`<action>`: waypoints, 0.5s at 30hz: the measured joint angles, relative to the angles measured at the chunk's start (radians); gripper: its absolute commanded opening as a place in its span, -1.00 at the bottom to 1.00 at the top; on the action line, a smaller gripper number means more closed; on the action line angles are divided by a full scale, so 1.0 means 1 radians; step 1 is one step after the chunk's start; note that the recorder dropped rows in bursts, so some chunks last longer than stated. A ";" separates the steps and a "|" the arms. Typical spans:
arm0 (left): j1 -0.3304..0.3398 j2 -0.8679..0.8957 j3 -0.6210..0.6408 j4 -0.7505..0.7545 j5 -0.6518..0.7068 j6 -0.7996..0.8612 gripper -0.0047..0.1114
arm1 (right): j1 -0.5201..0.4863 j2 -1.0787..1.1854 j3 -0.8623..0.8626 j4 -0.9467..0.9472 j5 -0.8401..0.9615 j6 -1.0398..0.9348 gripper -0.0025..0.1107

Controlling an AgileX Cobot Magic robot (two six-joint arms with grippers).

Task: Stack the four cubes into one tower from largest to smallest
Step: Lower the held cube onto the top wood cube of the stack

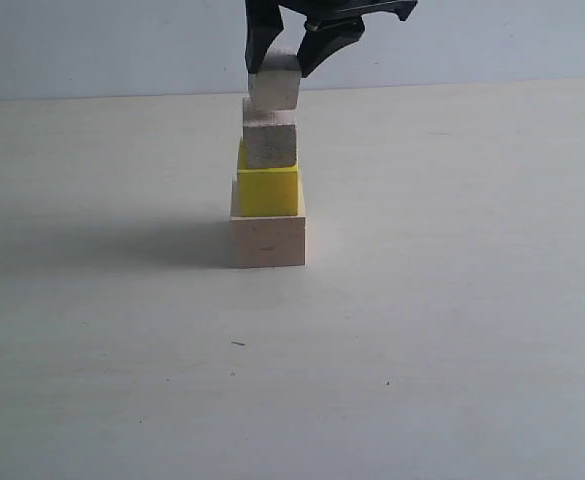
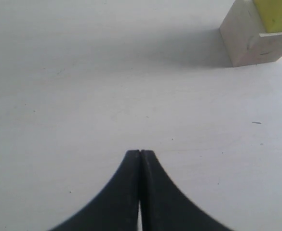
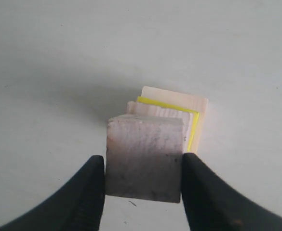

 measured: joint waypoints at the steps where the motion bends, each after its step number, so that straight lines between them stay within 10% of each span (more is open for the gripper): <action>1: 0.000 0.000 0.000 0.000 0.000 0.000 -0.92 | 0.000 0.000 0.000 0.000 0.000 0.000 -0.96; 15: 0.000 0.000 0.000 0.000 -0.001 0.000 -0.92 | 0.040 0.000 0.002 -0.096 0.000 0.032 -0.96</action>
